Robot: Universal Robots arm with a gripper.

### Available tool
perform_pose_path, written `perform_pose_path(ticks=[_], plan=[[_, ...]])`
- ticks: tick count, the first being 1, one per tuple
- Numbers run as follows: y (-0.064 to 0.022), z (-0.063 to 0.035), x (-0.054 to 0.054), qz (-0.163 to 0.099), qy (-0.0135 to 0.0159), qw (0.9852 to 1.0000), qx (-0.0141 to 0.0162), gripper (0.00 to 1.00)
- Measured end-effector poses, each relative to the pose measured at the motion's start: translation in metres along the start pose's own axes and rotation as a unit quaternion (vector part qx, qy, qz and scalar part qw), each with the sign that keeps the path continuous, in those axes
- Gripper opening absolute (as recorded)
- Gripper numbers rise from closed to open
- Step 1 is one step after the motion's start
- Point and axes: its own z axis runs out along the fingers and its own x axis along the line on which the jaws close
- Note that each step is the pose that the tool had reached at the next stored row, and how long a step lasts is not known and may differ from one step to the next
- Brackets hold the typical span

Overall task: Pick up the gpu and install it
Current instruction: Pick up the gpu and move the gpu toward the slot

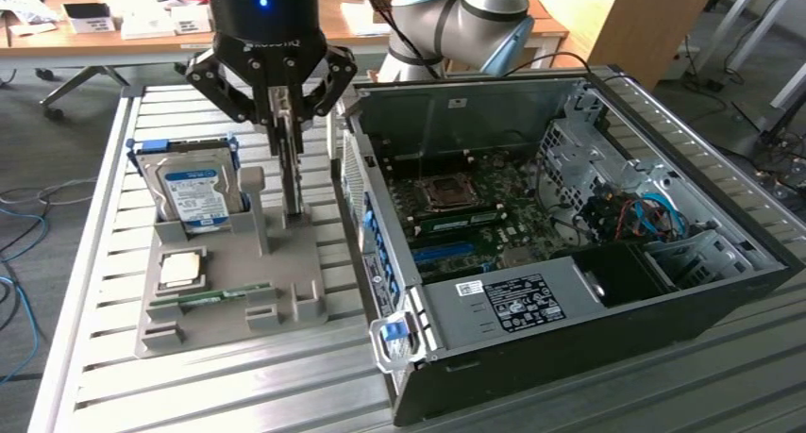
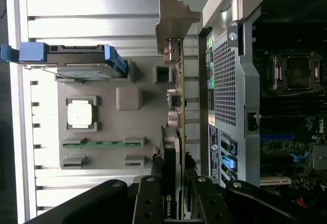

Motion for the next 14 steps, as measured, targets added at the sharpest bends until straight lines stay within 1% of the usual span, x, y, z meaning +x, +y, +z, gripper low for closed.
perform_pose_path(ticks=[14], plan=[[0.0009,-0.0183,0.000,0.000,0.0000,1.0000,0.0000,0.27]])
